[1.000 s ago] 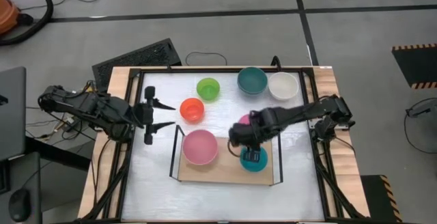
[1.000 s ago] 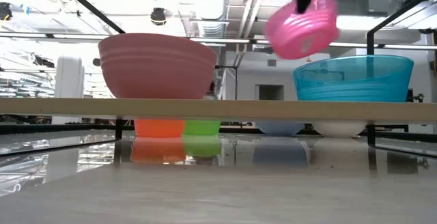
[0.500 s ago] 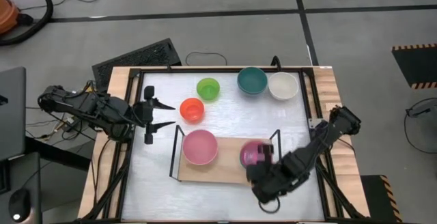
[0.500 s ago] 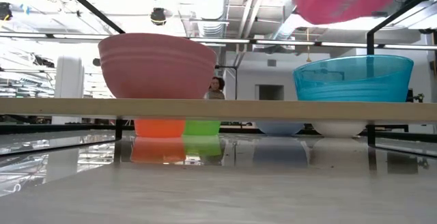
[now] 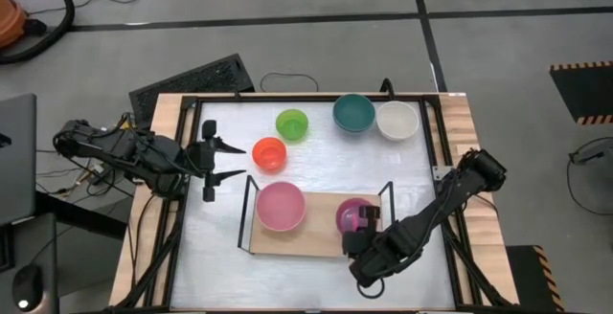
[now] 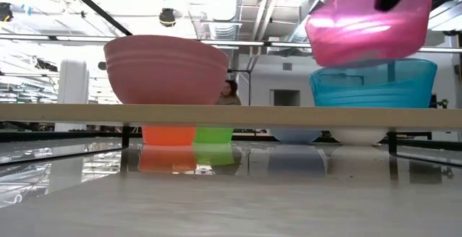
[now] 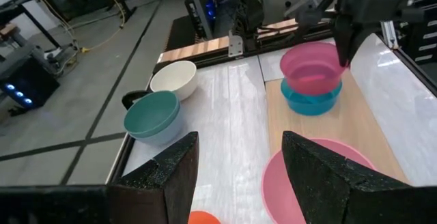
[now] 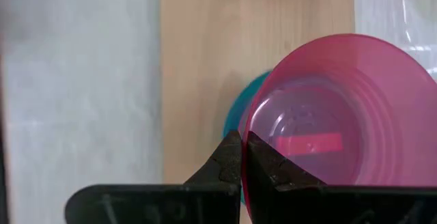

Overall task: Place and stack bowls onto a shelf
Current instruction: Stack the small pink bowl on top of the small blue bowl on the shelf

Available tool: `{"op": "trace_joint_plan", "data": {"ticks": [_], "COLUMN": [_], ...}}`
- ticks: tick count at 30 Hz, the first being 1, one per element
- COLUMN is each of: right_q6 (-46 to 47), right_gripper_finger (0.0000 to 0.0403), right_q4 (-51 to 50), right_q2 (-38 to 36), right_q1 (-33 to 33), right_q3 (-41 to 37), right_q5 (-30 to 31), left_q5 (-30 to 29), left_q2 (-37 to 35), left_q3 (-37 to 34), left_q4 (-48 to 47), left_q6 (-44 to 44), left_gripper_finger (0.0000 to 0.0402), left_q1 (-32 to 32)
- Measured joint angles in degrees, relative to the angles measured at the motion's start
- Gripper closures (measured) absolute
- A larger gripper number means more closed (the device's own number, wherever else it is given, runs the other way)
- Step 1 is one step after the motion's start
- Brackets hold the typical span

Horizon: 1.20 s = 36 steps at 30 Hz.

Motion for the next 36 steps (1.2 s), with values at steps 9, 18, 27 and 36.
{"op": "trace_joint_plan", "data": {"ticks": [9,18,27,36], "right_q6": [0.6,-0.3,-2.2,-2.6], "right_gripper_finger": [0.0378,0.0378,0.0378,0.0338], "right_q4": [3.2,5.3,10.2,10.5], "right_q2": [0.0,0.0,-0.1,-0.1], "right_q1": [0.3,-0.5,-2.0,-3.6], "right_q3": [-3.7,-5.8,-8.6,-8.6], "right_q5": [0.2,0.0,-1.8,-3.0], "left_q5": [0.0,0.0,0.0,0.0], "left_q2": [0.0,0.0,0.0,0.0], "left_q3": [0.0,0.0,0.0,0.0], "left_q4": [0.0,0.0,0.0,0.0], "left_q6": [0.3,0.4,0.7,1.0], "left_gripper_finger": [0.0205,0.0205,0.0205,0.0205], "left_q1": [0.0,0.0,0.0,0.0]}}
